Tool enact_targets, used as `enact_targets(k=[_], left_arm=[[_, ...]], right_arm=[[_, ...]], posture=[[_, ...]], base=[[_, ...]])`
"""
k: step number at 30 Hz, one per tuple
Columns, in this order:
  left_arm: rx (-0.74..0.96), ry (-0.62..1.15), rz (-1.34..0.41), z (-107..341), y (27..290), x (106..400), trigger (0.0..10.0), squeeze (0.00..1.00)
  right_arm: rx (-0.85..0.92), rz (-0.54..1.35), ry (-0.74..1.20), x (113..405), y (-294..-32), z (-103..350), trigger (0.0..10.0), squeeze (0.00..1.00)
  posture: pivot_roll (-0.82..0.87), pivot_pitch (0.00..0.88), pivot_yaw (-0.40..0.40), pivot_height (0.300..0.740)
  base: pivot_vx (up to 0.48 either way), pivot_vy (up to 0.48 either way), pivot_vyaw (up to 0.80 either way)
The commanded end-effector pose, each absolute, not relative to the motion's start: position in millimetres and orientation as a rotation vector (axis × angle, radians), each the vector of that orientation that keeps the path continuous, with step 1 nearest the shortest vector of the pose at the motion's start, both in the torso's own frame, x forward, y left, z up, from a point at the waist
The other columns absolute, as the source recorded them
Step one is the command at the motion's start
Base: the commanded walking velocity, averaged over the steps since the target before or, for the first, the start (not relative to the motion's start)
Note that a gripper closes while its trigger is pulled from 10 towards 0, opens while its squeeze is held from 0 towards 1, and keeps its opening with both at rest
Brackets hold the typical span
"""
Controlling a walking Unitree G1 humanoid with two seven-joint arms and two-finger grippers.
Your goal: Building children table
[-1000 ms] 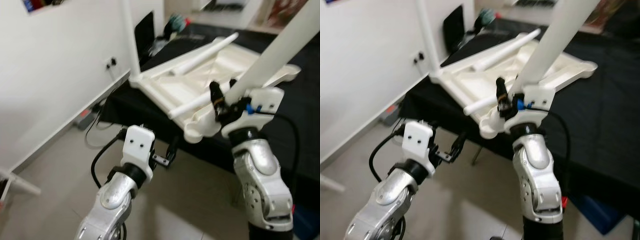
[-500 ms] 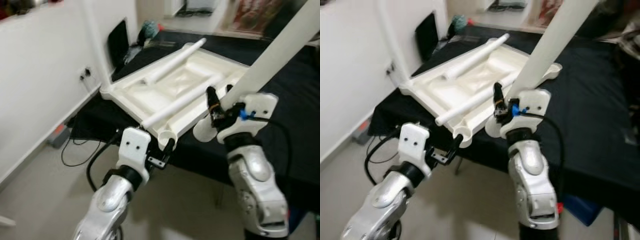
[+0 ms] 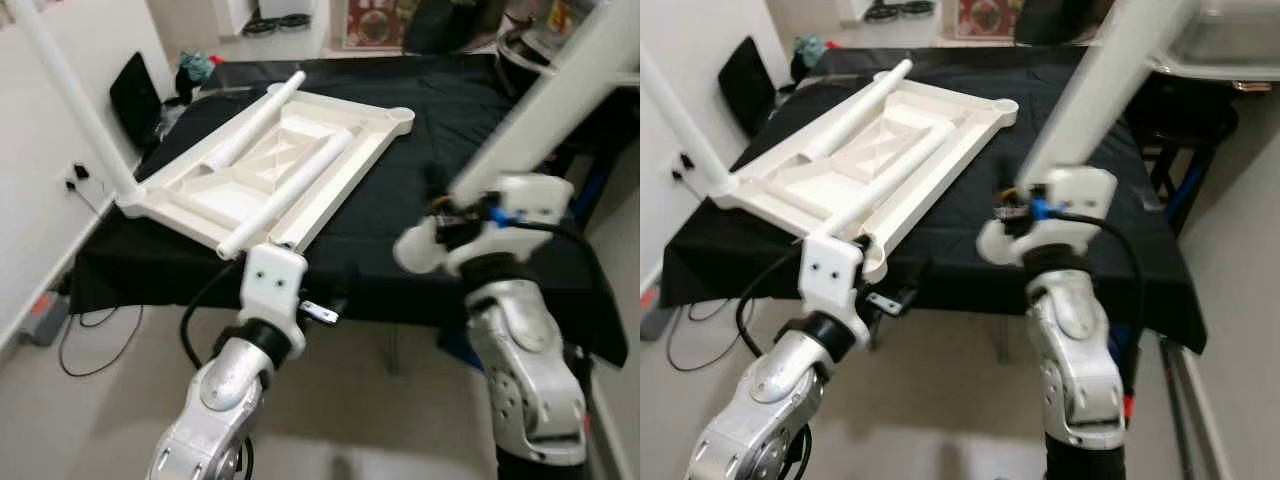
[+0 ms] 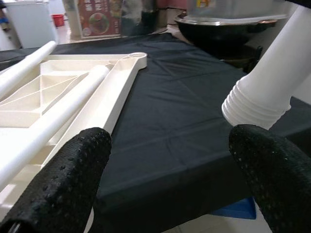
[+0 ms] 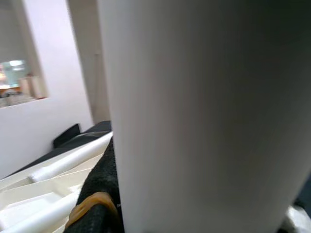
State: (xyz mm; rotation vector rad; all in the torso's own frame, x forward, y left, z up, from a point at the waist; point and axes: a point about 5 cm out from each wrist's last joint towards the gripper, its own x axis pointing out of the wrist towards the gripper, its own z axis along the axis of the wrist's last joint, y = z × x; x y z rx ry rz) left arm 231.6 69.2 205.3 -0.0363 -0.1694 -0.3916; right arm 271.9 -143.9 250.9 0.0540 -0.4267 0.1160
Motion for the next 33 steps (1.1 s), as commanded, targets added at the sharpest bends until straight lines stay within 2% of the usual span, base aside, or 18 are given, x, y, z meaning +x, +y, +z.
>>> enact_targets(k=[1, 16, 33], left_arm=[[-0.021, -0.161, -0.373, 204.1, 72.9, 231.9, 10.0, 0.00], [-0.025, -0.163, -0.364, 205.8, 72.9, 232.5, 10.0, 0.00], [-0.012, -0.202, -0.340, 213.8, 76.6, 236.8, 10.0, 0.00]], right_arm=[[0.054, 0.158, -0.445, 270.0, -136.9, 253.8, 10.0, 0.00], [0.032, 0.180, -0.455, 269.2, -133.7, 255.0, 10.0, 0.00], [0.092, 0.193, -0.474, 269.6, -134.6, 258.3, 10.0, 0.00]], posture=[[0.08, 0.107, 0.038, 0.740], [0.08, 0.111, 0.036, 0.740], [0.07, 0.109, 0.037, 0.740]], base=[[0.000, 0.000, 0.00], [0.000, 0.000, 0.79], [0.000, 0.000, 0.00]])
